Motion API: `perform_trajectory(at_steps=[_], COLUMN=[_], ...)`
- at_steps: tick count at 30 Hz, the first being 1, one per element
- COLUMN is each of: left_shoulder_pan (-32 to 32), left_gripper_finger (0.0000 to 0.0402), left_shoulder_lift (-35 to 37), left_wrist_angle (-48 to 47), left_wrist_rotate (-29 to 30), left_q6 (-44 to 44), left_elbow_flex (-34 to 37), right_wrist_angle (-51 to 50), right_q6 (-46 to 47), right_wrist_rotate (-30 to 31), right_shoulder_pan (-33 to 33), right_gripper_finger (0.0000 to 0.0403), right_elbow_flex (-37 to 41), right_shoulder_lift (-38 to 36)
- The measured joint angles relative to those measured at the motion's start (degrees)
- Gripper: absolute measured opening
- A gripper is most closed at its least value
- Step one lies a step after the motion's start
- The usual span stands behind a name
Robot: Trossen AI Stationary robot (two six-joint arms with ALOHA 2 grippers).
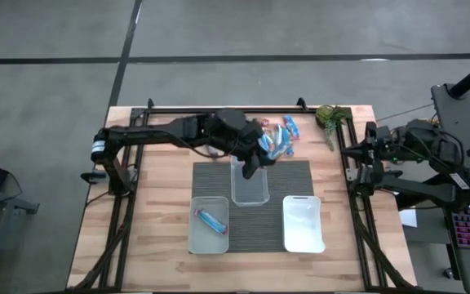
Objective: Pick and place Granola Bars by type
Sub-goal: Put the orange granola bar into the white bin
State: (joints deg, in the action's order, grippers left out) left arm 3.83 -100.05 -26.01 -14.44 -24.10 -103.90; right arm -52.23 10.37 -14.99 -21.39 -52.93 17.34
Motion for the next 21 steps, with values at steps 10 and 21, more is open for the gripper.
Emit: perform_trajectory(at_steps=[10,21], left_shoulder_pan=[-5.29,-7.21], left_gripper_finger=[0.0071,0.0071], left_shoulder_lift=[0.02,-0.91], left_wrist_angle=[5.2,10.23], left_wrist_rotate=[0.12,0.59], left_q6=[-1.24,0.65], left_elbow_flex=[0.0,0.02], right_wrist_angle=[-0.04,-0.04], right_q6=[0.05,0.15], right_wrist_rotate=[0.0,0.05], right_shoulder_pan=[0.0,0.0], right_gripper_finger=[0.0009,0.0009], right_elbow_flex=[0.0,0.0], right_shoulder_lift=[0.84,1.14])
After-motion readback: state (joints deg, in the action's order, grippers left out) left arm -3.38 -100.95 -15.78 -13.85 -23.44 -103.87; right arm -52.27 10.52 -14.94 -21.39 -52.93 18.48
